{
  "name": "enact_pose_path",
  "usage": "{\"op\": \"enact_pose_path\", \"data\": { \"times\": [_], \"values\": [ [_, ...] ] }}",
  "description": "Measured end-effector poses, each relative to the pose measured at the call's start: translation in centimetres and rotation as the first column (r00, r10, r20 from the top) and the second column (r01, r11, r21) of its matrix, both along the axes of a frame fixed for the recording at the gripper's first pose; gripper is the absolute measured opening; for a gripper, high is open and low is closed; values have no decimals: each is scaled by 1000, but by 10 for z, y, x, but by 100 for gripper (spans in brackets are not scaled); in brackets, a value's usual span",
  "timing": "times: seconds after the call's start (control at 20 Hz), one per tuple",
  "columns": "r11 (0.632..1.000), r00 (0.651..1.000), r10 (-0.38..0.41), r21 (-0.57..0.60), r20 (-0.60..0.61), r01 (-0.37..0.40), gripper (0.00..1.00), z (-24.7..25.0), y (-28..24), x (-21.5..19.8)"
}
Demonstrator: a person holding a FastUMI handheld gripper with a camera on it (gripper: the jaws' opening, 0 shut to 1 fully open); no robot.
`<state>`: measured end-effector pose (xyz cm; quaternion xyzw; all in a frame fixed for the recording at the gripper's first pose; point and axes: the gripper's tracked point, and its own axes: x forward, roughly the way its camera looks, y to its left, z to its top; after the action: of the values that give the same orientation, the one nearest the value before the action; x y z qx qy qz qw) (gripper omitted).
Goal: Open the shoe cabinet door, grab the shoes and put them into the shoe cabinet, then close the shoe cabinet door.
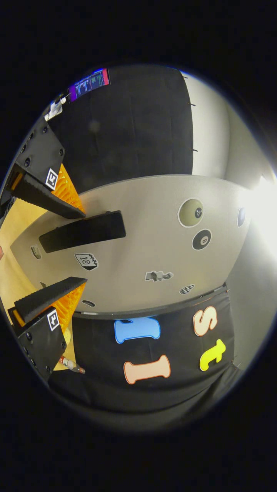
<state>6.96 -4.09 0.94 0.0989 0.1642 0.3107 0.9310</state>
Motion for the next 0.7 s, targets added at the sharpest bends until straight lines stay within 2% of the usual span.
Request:
{"op": "enact_pose_path", "data": {
  "times": [0.4,0.7],
  "values": [
    [1000,1000,-3,-15,4,3,97,-7,62,24],
    [997,999,5,-73,39,-2,97,-17,123,47]
  ]
}}
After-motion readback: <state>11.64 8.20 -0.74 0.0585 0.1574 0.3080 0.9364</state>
